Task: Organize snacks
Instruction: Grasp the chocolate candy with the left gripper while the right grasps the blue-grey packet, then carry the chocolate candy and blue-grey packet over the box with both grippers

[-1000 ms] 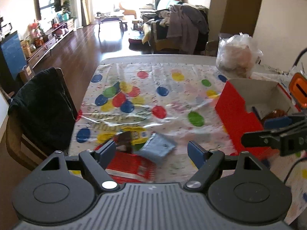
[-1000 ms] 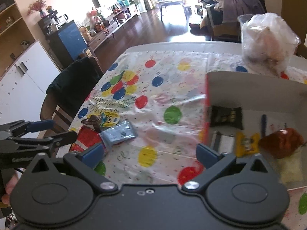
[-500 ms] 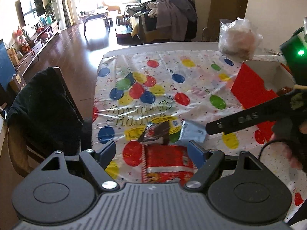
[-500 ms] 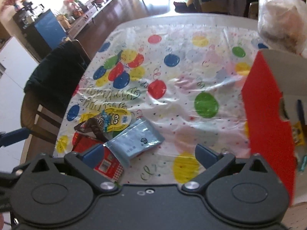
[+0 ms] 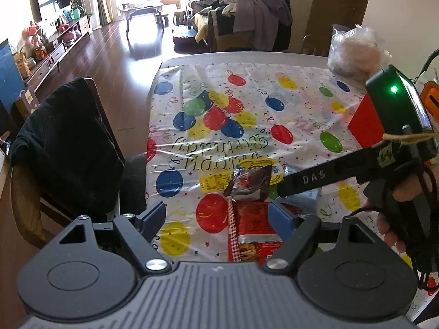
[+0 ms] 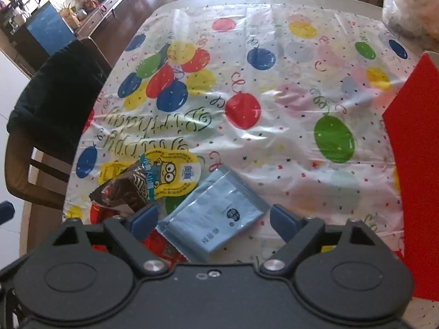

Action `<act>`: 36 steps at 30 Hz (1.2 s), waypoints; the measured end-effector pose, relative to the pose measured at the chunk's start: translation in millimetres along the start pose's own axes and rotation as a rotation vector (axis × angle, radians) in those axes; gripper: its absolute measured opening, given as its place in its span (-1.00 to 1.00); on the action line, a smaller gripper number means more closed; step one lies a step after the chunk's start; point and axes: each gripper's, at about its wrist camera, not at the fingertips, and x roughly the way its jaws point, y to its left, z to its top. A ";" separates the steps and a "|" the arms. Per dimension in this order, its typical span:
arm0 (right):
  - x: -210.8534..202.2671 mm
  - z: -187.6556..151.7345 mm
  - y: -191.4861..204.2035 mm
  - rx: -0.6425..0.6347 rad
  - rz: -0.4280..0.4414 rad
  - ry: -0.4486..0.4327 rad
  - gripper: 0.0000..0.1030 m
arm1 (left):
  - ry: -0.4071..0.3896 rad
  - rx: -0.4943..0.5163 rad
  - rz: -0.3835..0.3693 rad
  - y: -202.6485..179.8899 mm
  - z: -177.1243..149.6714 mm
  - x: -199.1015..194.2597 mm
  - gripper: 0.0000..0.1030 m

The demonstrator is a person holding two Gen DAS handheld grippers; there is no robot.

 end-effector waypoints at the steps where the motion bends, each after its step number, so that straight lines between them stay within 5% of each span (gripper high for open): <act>1: 1.4 -0.1 0.7 -0.003 -0.002 0.003 0.69 | 0.002 -0.001 -0.001 0.6 0.7 1.1 0.59; 10: 5.8 -2.8 -0.1 -0.034 -0.021 -0.005 0.53 | 0.032 0.006 -0.031 -2.5 4.3 13.6 0.59; 20: -2.2 -8.1 -14.9 -0.111 0.008 -0.034 -0.09 | 0.148 -0.046 -0.079 -12.7 21.7 51.7 0.59; 31: -10.6 -14.1 -42.6 -0.075 0.020 -0.048 -0.16 | 0.284 -0.170 -0.110 -15.0 44.2 105.0 0.58; 34: -12.6 -16.2 -46.2 -0.069 0.023 -0.049 -0.17 | 0.312 -0.206 -0.099 -13.2 45.4 114.3 0.49; 36: -14.0 -17.1 -47.5 -0.070 0.025 -0.051 -0.19 | 0.334 -0.229 -0.107 -10.3 44.7 119.6 0.20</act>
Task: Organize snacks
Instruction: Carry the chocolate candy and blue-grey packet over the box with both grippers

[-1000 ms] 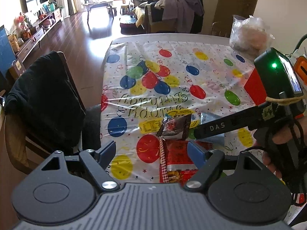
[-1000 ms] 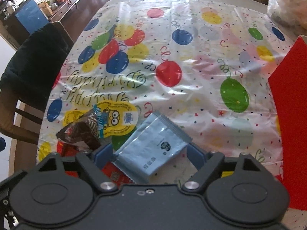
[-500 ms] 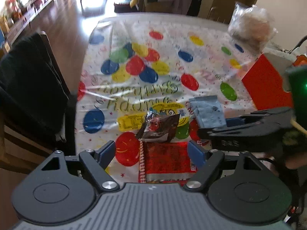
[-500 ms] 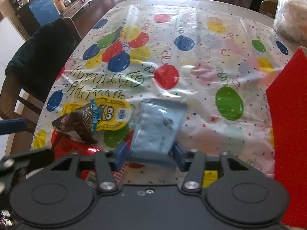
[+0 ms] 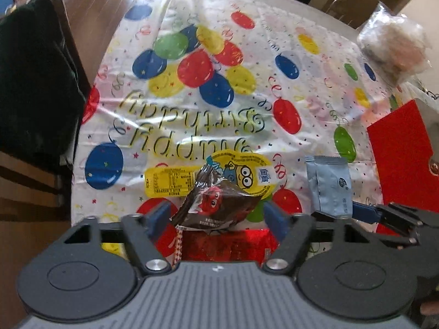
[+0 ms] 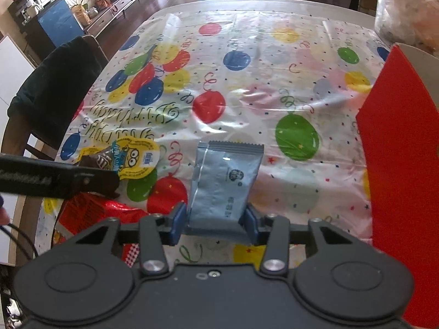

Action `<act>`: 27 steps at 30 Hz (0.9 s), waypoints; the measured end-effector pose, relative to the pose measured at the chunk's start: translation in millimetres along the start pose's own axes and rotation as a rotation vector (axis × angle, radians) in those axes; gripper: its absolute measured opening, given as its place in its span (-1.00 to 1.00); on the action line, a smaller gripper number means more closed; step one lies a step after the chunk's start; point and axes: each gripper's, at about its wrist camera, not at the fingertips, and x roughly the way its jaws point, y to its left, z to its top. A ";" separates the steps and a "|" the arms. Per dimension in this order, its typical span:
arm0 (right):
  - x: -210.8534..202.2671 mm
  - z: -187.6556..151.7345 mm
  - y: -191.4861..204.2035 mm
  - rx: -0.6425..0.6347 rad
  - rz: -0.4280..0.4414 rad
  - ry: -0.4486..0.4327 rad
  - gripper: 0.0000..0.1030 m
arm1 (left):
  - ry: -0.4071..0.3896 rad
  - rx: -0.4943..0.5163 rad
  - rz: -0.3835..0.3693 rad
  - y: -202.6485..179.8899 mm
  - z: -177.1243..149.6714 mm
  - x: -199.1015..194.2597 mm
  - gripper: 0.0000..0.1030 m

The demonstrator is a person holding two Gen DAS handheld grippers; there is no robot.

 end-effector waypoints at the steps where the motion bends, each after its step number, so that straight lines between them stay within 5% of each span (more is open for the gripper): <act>1: -0.9 -0.5 -0.5 -0.001 0.000 0.000 -0.20 | 0.012 -0.014 0.001 1.7 0.5 2.7 0.08; 27: -67.2 -13.8 -26.2 0.017 0.083 -0.063 -0.22 | -0.051 -0.167 -0.036 20.1 -8.6 -18.3 -0.54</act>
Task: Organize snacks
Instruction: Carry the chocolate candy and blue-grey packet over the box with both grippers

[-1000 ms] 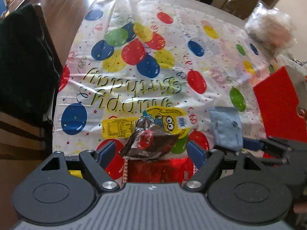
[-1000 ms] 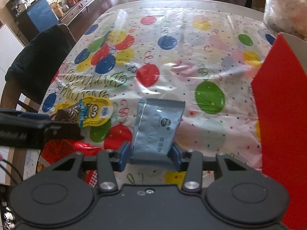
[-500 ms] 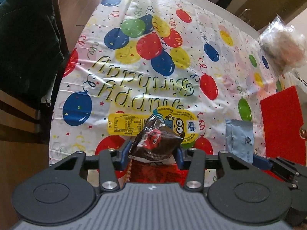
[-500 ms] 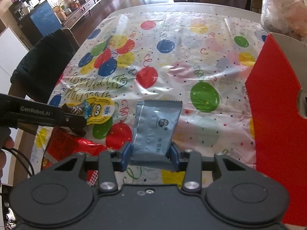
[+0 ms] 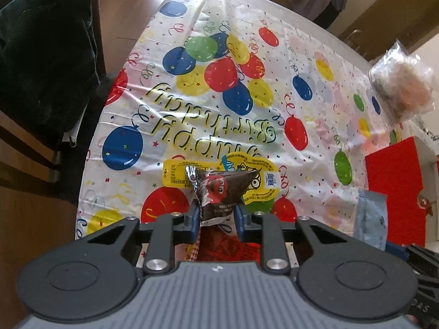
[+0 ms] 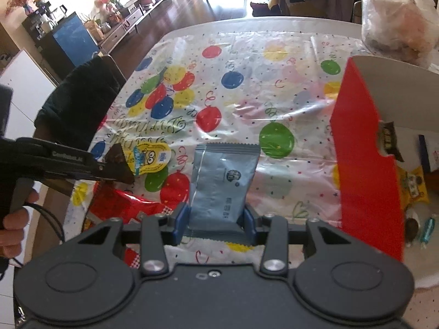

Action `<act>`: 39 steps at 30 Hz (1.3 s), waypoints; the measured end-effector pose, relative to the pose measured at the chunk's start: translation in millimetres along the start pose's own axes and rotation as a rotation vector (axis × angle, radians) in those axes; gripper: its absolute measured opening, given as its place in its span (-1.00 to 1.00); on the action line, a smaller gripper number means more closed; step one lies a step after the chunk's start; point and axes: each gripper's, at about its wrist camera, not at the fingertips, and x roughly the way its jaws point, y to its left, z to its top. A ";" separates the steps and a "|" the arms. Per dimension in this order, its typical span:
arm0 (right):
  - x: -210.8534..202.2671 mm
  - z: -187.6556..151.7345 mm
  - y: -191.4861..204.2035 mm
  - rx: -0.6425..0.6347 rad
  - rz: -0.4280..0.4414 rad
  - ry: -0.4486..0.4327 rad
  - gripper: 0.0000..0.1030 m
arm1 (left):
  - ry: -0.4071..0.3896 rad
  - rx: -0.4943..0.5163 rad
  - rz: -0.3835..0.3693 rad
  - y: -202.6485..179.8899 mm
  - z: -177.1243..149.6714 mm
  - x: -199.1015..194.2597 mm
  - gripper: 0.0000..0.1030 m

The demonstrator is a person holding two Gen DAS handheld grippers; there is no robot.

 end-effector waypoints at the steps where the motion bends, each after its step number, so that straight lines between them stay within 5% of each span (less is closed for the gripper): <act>1: -4.4 -0.1 -1.6 0.003 0.003 -0.005 -0.22 | -0.002 -0.009 0.000 0.5 -0.4 -1.3 -0.55; 14: -64.1 -2.2 -33.4 0.019 0.047 -0.093 -0.22 | -0.100 -0.028 -0.019 -27.5 -9.9 -46.9 -0.58; 26: -106.2 -4.3 -92.7 0.018 0.034 -0.139 -0.22 | -0.202 0.110 -0.080 -129.8 -36.9 -96.1 -0.57; 39: -130.2 -10.1 -188.0 0.050 -0.042 -0.170 -0.22 | -0.183 0.250 -0.120 -257.7 -63.0 -68.1 -0.57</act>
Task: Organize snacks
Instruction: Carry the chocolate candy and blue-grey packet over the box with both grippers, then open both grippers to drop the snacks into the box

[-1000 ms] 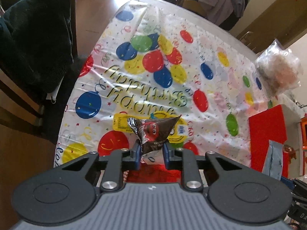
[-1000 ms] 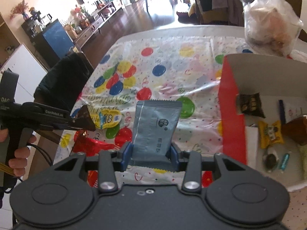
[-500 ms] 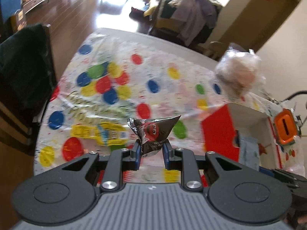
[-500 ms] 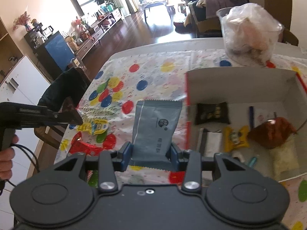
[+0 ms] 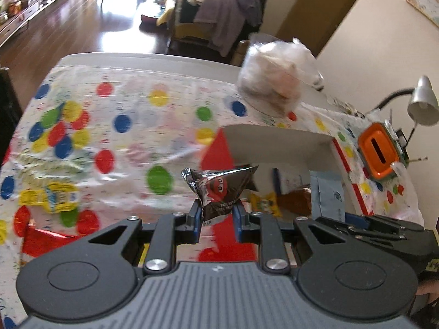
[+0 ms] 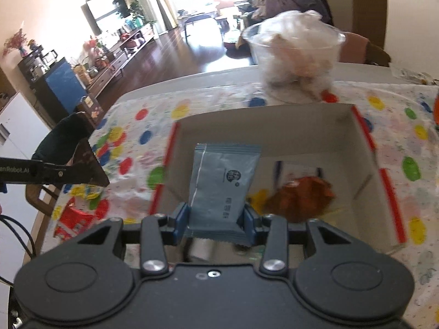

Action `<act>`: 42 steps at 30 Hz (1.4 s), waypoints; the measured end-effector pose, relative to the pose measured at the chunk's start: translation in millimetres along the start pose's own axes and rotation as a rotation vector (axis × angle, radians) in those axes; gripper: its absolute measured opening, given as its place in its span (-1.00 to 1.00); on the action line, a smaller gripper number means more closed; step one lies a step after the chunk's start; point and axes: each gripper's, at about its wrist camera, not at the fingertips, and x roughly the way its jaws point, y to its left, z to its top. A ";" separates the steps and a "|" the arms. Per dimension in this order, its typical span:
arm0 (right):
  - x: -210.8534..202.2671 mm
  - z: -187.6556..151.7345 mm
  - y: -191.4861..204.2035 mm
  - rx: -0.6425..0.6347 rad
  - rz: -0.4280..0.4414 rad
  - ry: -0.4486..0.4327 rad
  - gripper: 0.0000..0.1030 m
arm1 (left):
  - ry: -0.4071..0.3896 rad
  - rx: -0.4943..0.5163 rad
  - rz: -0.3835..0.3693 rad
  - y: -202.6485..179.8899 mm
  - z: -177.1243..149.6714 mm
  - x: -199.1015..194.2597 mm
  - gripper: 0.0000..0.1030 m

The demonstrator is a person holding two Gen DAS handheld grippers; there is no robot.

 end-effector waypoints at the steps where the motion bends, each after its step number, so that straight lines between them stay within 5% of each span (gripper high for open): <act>1: -0.6 -0.8 -7.6 0.002 -0.008 0.001 -0.22 | 0.004 0.011 -0.003 -9.0 -0.4 4.4 -0.57; 12: 11.2 -4.3 -70.0 0.021 -0.067 0.048 -0.22 | 0.103 0.125 0.042 -80.7 -6.1 71.3 -0.57; 21: 28.7 -12.5 -81.8 -0.009 -0.072 0.099 -0.22 | 0.210 0.211 0.109 -106.0 -20.2 121.6 -0.57; 34: 46.8 -14.3 -86.2 -0.051 -0.077 0.128 -0.22 | 0.305 0.262 0.209 -123.5 -27.6 159.7 -0.57; 42: 37.9 -15.2 -89.4 -0.035 -0.047 0.131 -0.16 | 0.305 0.225 0.189 -116.1 -27.2 158.7 -0.56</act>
